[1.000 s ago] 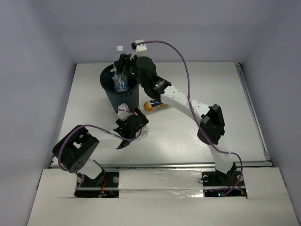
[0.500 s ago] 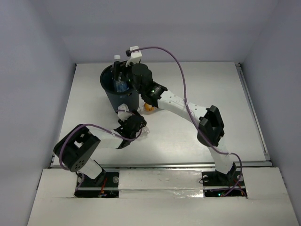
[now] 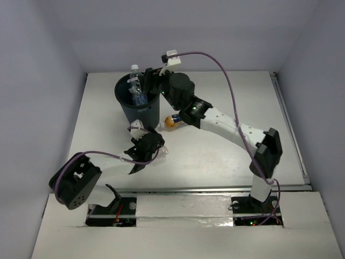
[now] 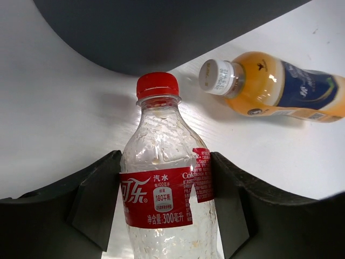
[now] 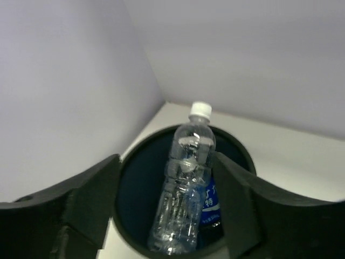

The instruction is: Put the plastic bottles in the bin

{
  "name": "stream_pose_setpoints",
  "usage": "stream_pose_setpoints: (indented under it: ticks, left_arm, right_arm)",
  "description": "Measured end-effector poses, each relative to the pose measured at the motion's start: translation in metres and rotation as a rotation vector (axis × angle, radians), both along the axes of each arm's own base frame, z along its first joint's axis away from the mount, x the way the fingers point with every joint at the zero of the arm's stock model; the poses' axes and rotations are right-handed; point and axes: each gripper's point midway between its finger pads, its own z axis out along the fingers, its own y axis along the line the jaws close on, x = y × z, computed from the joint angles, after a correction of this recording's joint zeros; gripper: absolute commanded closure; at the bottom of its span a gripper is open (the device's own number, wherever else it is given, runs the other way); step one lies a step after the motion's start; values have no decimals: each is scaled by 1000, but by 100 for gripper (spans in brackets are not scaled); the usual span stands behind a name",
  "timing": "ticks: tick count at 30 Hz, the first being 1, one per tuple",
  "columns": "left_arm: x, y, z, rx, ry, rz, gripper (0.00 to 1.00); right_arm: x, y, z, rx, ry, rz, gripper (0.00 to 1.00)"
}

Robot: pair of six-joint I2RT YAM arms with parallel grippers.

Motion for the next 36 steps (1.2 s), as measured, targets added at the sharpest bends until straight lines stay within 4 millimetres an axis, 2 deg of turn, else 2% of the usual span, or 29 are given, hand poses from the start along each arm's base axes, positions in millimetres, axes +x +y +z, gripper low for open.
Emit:
stream_pose_setpoints:
  ticks: [4, 7, 8, 9, 10, 12, 14, 18, 21, 23, 27, 30, 33, 36]
  left_arm:
    - [-12, 1, 19, -9, -33, -24, 68]
    - [-24, -9, 43, -28, -78, -68, 69]
    - [-32, -14, 59, -42, -108, -96, 69]
    - [-35, -16, 71, -49, -129, -107, 69]
    - [-38, -18, 85, -57, -153, -118, 68]
    - [-39, -17, 115, -67, -205, -119, 68]
    - [-35, -11, 153, -77, -273, -96, 67]
    - [-26, 5, 226, -51, -403, -30, 67]
    - [-13, 21, 270, -2, -480, 30, 67]
    - [0, 37, 292, 43, -513, 89, 67]
    - [29, 63, 318, 158, -528, 188, 67]
    - [55, 76, 329, 256, -512, 241, 67]
    - [81, 88, 327, 356, -476, 281, 67]
    - [98, 99, 312, 461, -429, 295, 67]
  right_arm:
    - [-29, -35, 48, 86, -44, 6, 69]
    - [-49, -60, 65, 130, -51, 11, 69]
    - [-56, -68, 66, 136, -49, 12, 69]
    - [-59, -72, 57, 128, -33, 11, 67]
    - [-68, -84, 64, 143, -37, 11, 66]
    - [-80, -100, 59, 147, -25, 8, 66]
    - [-92, -115, 49, 145, -4, 9, 65]
    - [-112, -141, 29, 152, 27, 8, 65]
    - [-122, -152, 5, 149, 63, 5, 65]
    - [-125, -155, -11, 142, 91, 6, 65]
    - [-128, -158, -42, 114, 141, 4, 65]
    - [-132, -160, -58, 102, 165, 8, 65]
    - [-137, -166, -65, 103, 173, 9, 64]
    - [-142, -171, -64, 120, 168, 14, 64]
